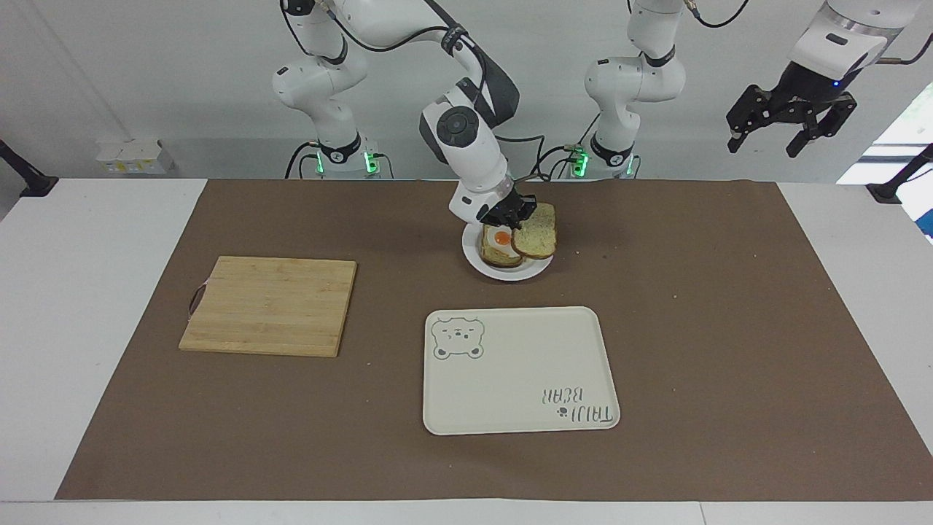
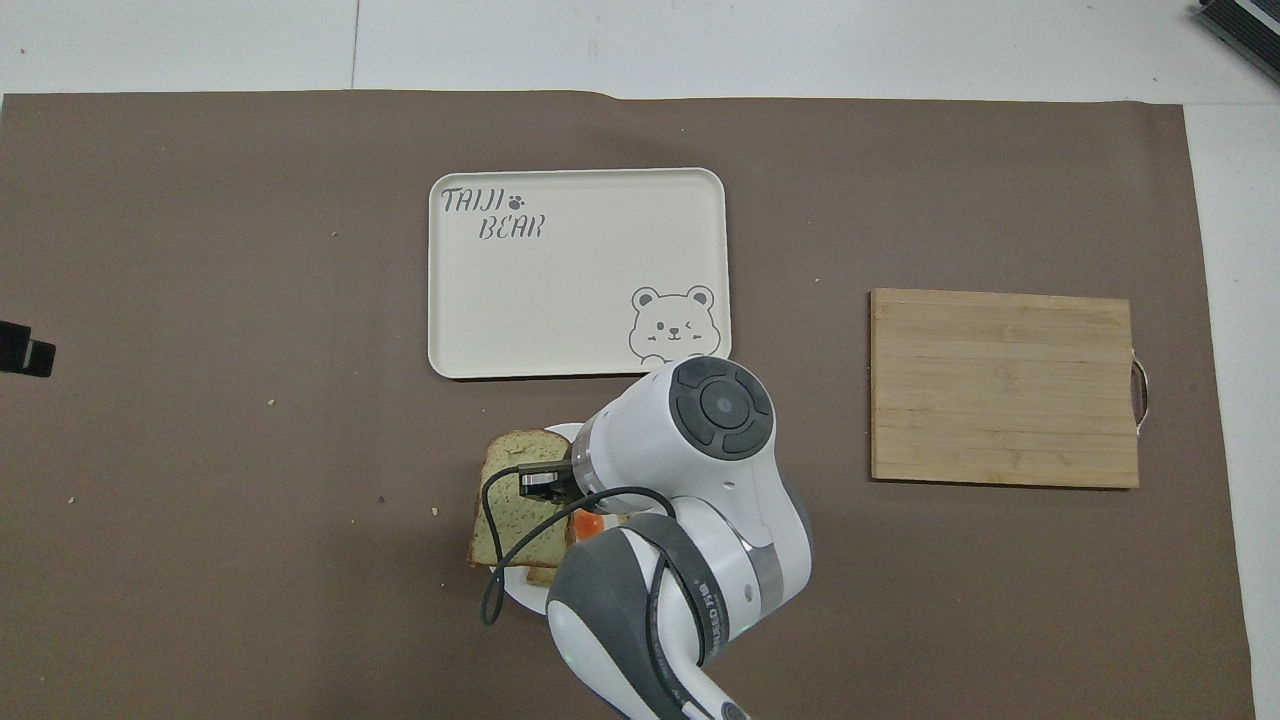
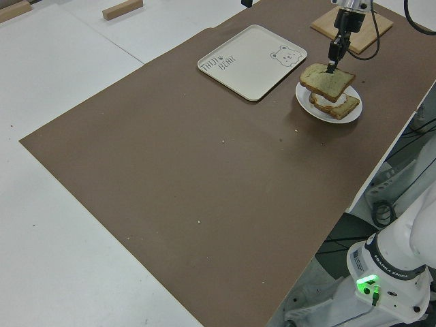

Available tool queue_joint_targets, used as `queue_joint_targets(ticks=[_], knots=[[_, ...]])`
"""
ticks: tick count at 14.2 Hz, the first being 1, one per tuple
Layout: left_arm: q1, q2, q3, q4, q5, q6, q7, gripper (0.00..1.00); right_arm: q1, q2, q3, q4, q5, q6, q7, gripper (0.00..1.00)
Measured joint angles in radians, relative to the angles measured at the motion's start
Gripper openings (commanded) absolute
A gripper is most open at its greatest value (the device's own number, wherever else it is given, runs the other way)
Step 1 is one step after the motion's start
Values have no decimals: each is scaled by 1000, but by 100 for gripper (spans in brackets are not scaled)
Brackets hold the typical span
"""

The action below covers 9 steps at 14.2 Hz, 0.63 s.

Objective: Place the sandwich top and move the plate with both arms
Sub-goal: 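Lift the bread slice with the right gripper toward the white plate, then lay the bread slice onto the egg toast and open the right gripper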

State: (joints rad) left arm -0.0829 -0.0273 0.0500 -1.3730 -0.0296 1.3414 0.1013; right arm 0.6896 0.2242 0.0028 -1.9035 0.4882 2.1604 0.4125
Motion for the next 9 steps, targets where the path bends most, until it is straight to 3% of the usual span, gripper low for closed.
queue_joint_targets(ticks=[9], knots=[[0, -6, -3, -12, 0, -1, -1, 100, 21, -25, -2, -138, 0, 3, -26, 0]])
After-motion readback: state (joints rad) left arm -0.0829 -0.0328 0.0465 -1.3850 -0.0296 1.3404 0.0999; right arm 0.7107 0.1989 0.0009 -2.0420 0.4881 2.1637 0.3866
